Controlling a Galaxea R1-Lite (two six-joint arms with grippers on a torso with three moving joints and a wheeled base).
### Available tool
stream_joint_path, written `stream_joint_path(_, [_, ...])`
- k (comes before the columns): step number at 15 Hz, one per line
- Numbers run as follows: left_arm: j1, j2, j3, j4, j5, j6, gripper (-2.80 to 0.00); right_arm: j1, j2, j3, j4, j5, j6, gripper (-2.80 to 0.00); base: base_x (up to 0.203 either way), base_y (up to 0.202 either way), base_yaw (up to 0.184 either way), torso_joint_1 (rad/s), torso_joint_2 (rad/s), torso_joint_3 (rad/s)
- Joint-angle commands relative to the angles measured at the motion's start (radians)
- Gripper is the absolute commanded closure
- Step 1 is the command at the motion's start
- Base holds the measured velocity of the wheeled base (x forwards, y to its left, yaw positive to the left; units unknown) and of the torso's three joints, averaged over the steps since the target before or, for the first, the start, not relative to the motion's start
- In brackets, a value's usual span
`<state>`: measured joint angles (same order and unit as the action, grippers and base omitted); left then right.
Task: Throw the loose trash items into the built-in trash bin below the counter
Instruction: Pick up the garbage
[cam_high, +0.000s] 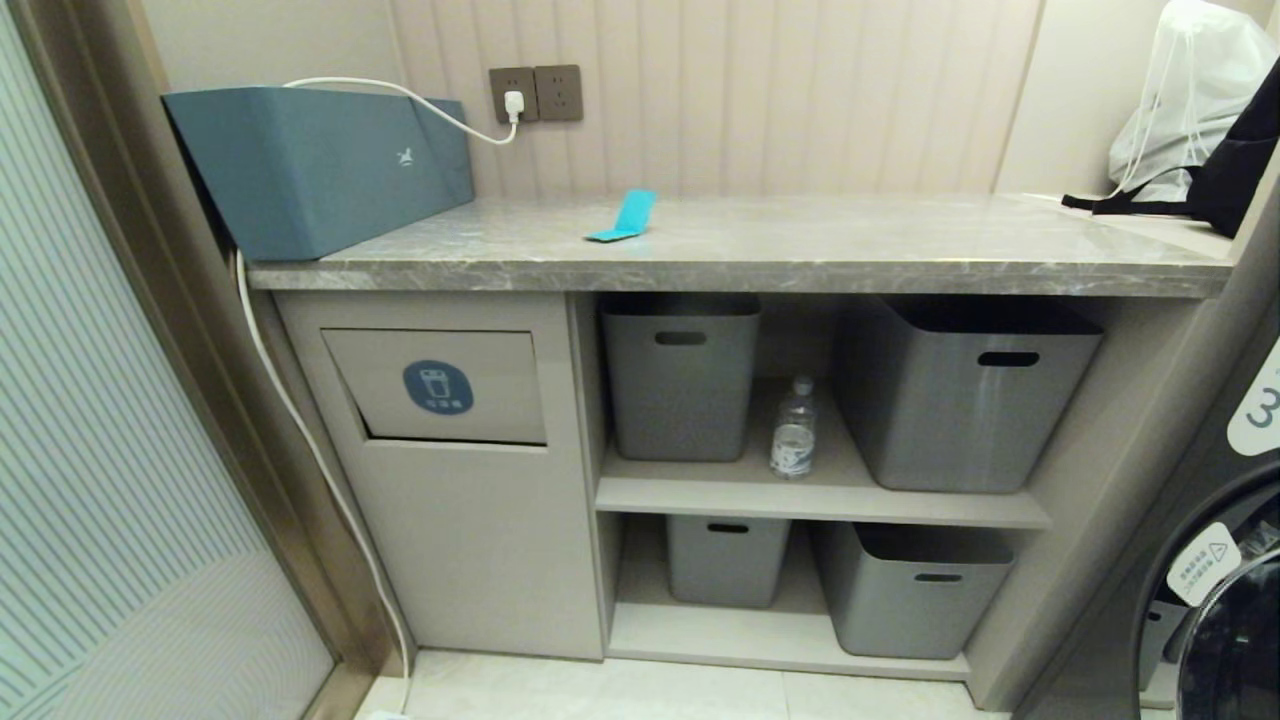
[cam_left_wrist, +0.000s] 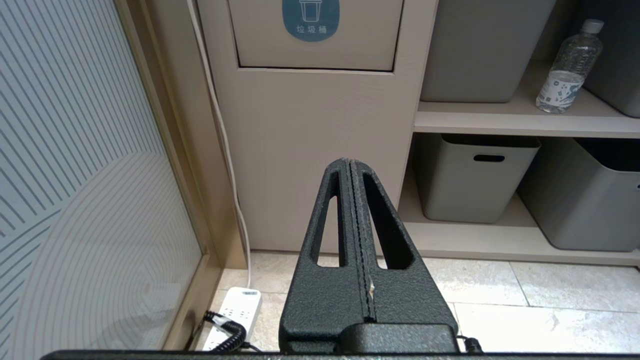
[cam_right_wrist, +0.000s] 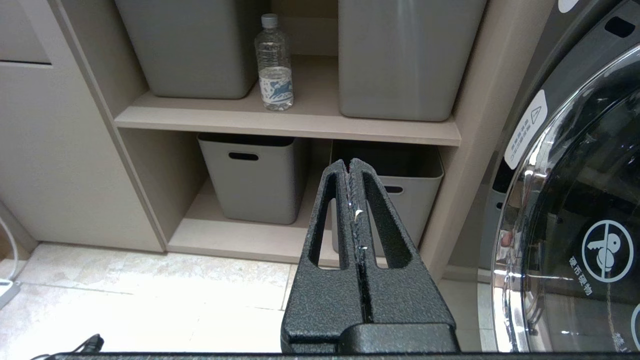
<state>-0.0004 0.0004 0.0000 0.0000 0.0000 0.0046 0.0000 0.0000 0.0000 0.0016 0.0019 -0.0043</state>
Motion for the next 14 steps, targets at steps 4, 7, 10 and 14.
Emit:
stream_joint_path(4, [0.0,-0.002,0.0,0.0,0.0,0.002,0.0,0.0,0.0,0.0,0.0,0.001,-0.003,0.0,0.0,0.0,0.0,0.0,0.0,0.0])
stream_joint_path(7, [0.0,0.0,0.0,0.002,0.0,0.002,0.0,0.0,0.0,0.0,0.0,0.001,0.0,0.0,0.0,0.0,0.0,0.0,0.0,0.0])
stream_joint_path(10, [0.0,0.0,0.0,-0.001,0.0,0.001,0.0,0.0,0.0,0.0,-0.002,0.001,-0.008,0.0,0.0,0.0,0.0,0.0,0.0,0.0])
stream_joint_path(14, [0.0,0.0,0.0,0.0,-0.001,0.002,0.0,0.0,0.0,0.0,-0.002,0.0,0.003,0.0,0.0,0.0,0.0,0.0,0.0,0.0])
